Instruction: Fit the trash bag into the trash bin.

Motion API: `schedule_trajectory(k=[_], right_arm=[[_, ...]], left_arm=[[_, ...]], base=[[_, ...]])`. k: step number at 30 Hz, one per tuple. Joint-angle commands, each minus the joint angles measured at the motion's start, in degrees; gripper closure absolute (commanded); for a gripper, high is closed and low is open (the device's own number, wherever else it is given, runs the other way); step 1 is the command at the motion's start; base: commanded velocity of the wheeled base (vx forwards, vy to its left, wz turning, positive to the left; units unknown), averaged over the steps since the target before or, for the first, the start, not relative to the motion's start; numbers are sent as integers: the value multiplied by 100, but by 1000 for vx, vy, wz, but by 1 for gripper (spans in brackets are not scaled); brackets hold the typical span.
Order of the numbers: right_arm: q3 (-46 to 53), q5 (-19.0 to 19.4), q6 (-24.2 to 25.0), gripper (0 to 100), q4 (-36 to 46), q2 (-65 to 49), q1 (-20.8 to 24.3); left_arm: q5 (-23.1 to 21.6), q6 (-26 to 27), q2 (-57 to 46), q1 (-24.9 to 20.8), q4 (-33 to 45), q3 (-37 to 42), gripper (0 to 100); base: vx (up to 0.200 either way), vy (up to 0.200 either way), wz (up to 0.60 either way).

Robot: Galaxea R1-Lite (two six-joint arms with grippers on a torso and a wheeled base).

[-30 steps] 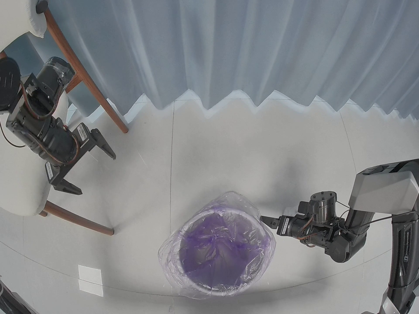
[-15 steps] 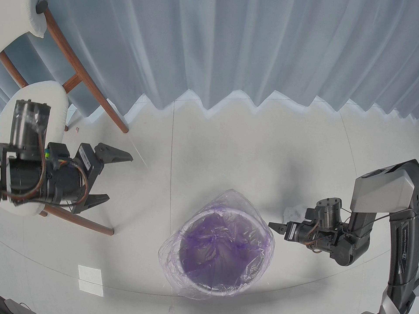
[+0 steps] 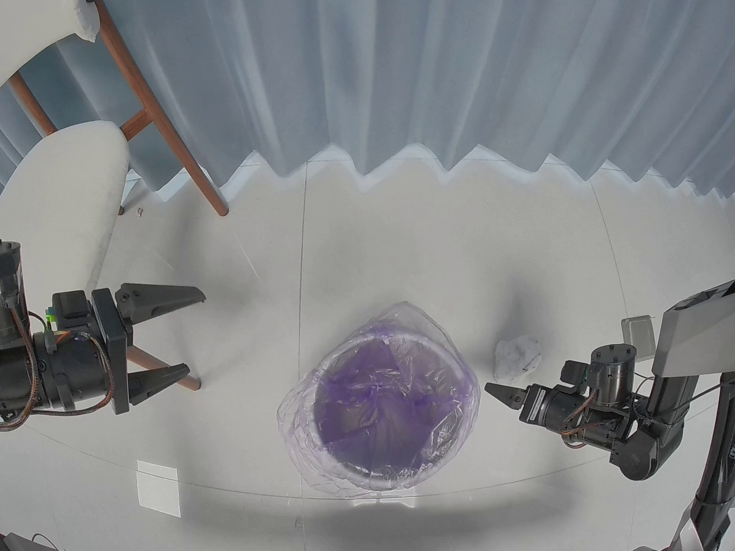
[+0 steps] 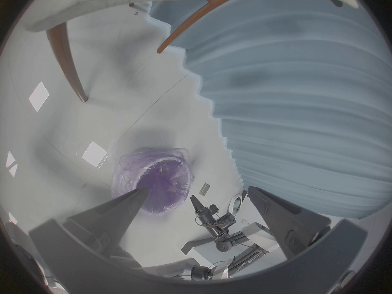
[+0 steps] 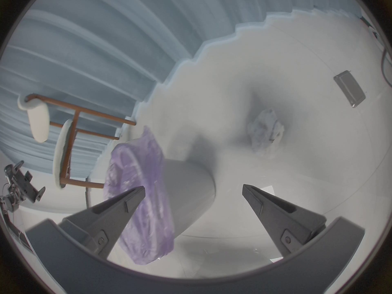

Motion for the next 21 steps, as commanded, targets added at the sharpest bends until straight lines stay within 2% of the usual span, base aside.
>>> schedule_trajectory(k=[1,5,10,21], right_arm=[[-244,104,-15,0,-4,-64,325],[-446,113,-111,0,-21,138,527],[-982,131,-173,0,5,472,518],[-1114,131,-164,0,-21,569,-53]], left_arm=[[4,-41,-76,147,-221,17,0],[-40,-77,-58,349,-353,8,0],[-49,-77,12,490,-353,-36,0],[-40,-41,-32,507,-362,-36,0]], base=[[0,0,0],[0,0,0],[0,0,0],[0,0,0]])
